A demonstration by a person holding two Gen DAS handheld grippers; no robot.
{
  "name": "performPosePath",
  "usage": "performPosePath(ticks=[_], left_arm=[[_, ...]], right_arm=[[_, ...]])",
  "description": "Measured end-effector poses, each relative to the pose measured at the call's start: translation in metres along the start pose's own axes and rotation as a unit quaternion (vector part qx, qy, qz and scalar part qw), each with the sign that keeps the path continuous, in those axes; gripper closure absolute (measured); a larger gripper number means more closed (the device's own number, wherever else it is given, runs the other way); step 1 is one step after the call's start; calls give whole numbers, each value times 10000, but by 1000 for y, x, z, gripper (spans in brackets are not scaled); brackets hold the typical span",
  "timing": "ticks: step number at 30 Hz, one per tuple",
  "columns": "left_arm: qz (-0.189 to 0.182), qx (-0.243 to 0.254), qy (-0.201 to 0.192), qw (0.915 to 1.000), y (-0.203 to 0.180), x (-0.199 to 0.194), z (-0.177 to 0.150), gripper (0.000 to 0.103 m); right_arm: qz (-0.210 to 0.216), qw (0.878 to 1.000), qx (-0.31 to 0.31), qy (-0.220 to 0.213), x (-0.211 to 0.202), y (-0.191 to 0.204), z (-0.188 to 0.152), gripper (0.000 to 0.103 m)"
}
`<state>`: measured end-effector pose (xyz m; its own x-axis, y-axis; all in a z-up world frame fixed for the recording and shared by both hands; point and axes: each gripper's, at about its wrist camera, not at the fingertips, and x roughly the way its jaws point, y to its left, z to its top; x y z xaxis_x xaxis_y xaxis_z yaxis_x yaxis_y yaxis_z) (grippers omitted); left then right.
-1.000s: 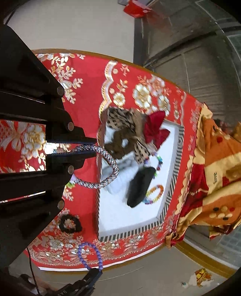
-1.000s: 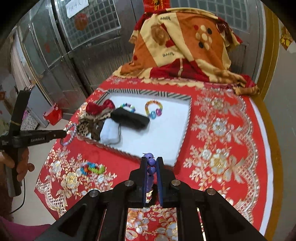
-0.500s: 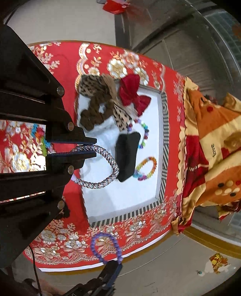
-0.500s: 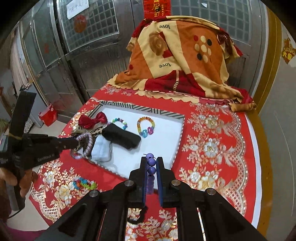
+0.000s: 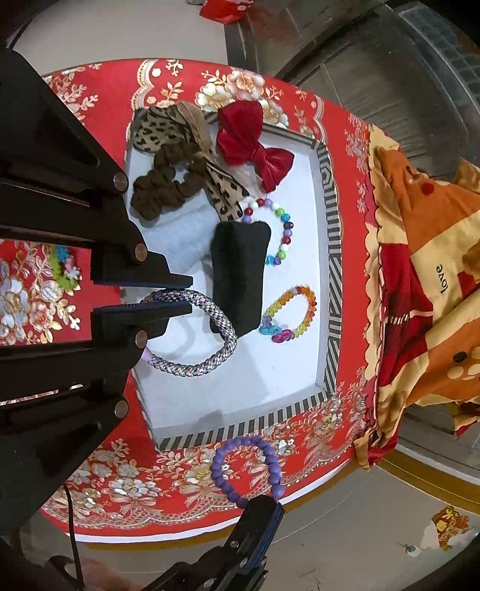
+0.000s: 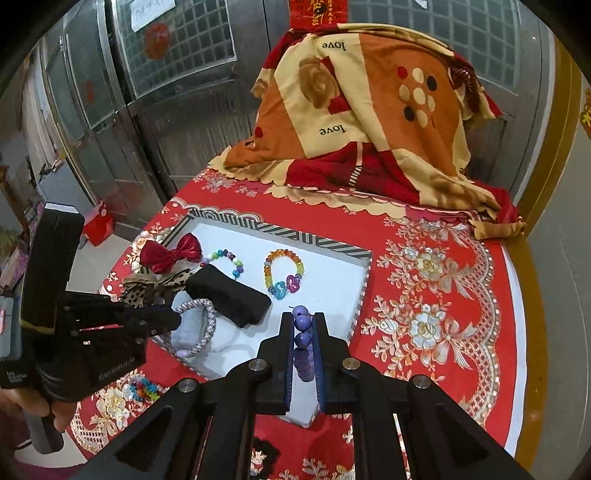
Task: Organize jewelry
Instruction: 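Carry the silver bracelet with left tool while right carries purple bracelet to tray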
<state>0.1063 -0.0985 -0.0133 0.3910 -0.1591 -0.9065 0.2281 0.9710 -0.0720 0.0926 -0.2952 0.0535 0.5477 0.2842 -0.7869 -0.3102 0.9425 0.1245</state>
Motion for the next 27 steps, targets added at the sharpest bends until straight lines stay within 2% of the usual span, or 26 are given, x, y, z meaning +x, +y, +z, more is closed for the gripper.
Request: performPosePath(ticks=[12,20,27], left_arm=[[-120,-43,322,9994,-9,29,7,97],[-90,-112,583,9982,-12,56,9,97],[14,-178,706,9973,-9,71,13,97]], right_arm=[[245,9992,-47,305,42,-3,14,94],[338,9971,22,682,91,-13,22,94],[112,9957,-14,925,130,-29,31,94]])
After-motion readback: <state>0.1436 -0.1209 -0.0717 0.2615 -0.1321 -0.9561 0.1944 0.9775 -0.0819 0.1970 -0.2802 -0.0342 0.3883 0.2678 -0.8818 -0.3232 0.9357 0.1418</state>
